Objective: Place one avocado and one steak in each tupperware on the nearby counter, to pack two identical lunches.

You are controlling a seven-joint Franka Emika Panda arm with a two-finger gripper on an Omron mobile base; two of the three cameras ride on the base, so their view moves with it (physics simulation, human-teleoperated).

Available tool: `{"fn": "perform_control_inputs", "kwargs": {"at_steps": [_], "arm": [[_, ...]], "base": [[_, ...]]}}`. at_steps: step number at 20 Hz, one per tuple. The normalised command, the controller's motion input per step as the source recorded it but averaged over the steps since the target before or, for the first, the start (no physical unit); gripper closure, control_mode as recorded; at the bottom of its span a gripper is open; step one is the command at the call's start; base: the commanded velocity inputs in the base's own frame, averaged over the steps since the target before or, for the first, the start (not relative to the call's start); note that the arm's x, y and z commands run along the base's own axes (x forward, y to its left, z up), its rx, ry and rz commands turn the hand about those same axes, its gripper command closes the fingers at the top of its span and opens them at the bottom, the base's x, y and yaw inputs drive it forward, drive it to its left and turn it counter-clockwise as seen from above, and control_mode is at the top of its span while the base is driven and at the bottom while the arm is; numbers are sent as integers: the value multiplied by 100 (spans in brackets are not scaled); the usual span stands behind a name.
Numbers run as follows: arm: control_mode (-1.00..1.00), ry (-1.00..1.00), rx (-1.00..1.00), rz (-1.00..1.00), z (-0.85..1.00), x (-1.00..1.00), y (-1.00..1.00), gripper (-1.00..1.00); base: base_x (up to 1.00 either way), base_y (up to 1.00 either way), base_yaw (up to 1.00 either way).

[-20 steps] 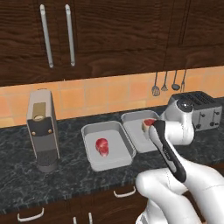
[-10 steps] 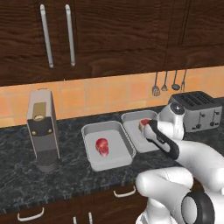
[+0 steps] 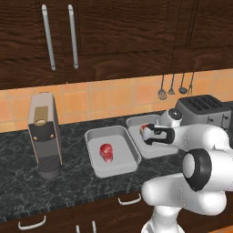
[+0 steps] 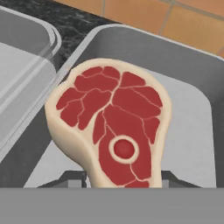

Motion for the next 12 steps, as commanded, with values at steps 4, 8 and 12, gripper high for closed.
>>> {"fn": "perform_control_inputs", "kwargs": {"at_steps": [4,8,12], "arm": [[-100,0,2,0,-13,30,-7,-100],[-100,-1,4,0,27,0,-5,-100],[-100,-1,1,0,50,-5,0,-100]], "base": [[0,0,0],[0,0,0],[0,0,0]]}}
